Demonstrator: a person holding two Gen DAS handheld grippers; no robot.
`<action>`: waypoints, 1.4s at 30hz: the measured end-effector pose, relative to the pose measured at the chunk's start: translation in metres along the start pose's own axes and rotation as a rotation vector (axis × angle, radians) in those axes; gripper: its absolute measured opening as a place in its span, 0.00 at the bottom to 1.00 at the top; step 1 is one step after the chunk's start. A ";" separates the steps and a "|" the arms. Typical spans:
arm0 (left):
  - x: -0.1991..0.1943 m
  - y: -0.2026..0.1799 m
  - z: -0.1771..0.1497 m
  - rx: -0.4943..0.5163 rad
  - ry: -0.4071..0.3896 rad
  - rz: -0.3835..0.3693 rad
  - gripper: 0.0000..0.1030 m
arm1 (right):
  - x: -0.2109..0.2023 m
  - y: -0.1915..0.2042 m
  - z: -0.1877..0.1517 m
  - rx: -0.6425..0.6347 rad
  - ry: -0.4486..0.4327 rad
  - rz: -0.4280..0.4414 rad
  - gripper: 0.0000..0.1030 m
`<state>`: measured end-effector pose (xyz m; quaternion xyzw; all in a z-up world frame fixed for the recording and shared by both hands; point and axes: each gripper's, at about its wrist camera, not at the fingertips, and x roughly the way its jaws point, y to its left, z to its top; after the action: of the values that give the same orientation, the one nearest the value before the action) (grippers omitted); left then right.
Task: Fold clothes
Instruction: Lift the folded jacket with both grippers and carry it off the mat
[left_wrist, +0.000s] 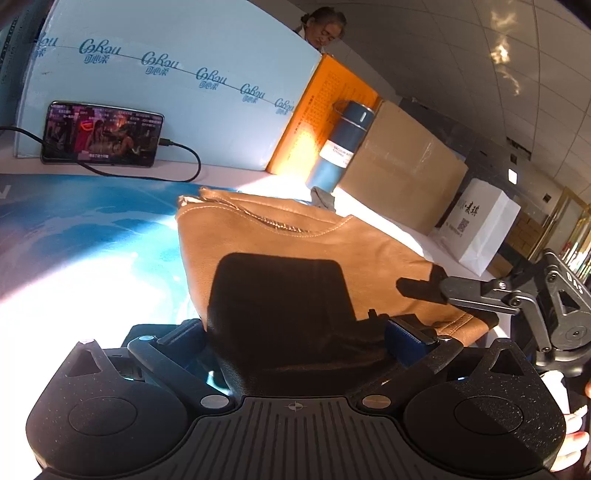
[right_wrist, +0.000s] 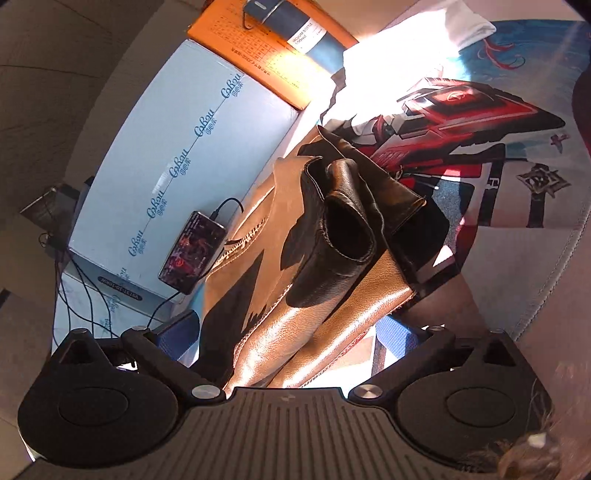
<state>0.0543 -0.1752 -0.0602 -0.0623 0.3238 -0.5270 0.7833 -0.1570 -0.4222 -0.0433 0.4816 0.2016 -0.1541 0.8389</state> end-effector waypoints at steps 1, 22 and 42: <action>0.000 -0.001 -0.001 -0.001 0.003 -0.016 1.00 | 0.004 0.004 -0.004 -0.009 -0.028 -0.018 1.00; 0.072 0.028 0.051 -0.268 -0.018 -0.049 0.99 | -0.004 -0.045 0.015 0.018 -0.127 -0.016 0.18; 0.016 0.016 0.010 -0.358 -0.084 -0.193 0.12 | -0.037 -0.005 -0.004 -0.239 -0.231 0.117 0.28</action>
<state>0.0760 -0.1848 -0.0664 -0.2533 0.3717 -0.5305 0.7185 -0.1926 -0.4186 -0.0310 0.3685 0.0925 -0.1343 0.9152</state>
